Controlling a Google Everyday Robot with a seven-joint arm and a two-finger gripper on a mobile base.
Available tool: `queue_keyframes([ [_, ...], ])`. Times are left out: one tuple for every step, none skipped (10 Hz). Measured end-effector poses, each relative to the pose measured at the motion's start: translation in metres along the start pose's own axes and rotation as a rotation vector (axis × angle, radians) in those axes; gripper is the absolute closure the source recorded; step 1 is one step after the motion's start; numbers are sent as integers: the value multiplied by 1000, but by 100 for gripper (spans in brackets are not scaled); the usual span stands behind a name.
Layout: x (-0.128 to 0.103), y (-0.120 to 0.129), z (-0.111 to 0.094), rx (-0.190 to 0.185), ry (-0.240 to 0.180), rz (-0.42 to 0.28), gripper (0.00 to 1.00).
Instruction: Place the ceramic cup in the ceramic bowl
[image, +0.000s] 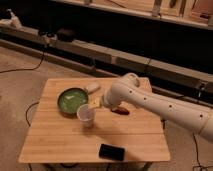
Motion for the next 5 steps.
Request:
queue_keyframes([
  [5,-1,10,-14,-1,-7,20],
  [6,-2,20,-29,-9,-14,20],
  [4,-4,31,-43,-22,-23,20],
  [-1,-6,43,-58,-44,-36,20],
  [-8,-5,56,-76,-71,-48,20],
])
